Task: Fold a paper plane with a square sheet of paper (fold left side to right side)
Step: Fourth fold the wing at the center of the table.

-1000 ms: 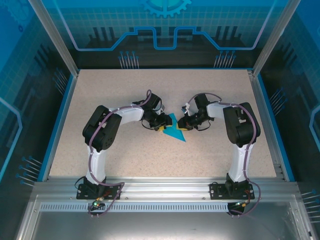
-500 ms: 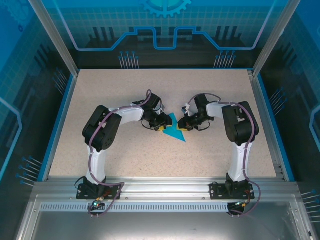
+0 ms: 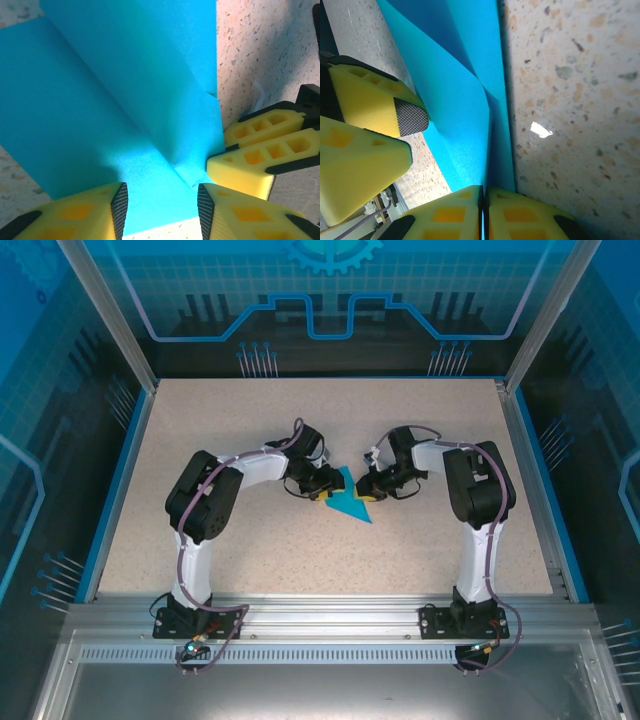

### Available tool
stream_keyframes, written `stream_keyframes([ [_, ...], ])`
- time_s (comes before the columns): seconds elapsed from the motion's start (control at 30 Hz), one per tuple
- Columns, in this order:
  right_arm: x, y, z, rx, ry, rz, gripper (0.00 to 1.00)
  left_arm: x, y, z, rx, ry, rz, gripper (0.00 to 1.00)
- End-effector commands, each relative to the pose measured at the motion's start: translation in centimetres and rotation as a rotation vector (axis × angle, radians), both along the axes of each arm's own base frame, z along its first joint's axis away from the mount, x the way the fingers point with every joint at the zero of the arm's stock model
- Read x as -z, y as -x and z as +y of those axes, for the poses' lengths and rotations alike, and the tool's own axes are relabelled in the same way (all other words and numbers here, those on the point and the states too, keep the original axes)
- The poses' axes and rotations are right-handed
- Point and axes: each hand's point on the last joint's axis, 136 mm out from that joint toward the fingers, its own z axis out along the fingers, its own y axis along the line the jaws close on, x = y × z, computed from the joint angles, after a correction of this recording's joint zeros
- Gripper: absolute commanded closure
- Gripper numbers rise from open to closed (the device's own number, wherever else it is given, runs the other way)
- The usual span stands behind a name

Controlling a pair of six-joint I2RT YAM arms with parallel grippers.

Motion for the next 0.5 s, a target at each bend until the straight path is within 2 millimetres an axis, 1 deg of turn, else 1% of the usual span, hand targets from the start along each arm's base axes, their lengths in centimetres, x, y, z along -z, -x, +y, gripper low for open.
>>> stream_keyframes([
  [0.0,1.9,0.4,-1.2,0.009,0.064,0.050,0.88,-2.3,-0.4,-0.3,0.032,-0.002,-0.048,0.57],
  [0.07,1.9,0.4,-1.1,0.007,0.063,0.051,0.88,-2.9,-0.6,-0.7,0.039,0.016,-0.053,0.60],
  [0.2,2.0,0.5,-1.1,0.006,0.068,0.054,0.88,-2.9,-1.0,-1.6,0.057,0.033,-0.048,0.61],
  [0.47,2.3,0.7,-1.1,-0.002,0.078,0.056,0.88,-1.2,-2.3,-2.6,0.070,0.031,-0.023,0.61],
])
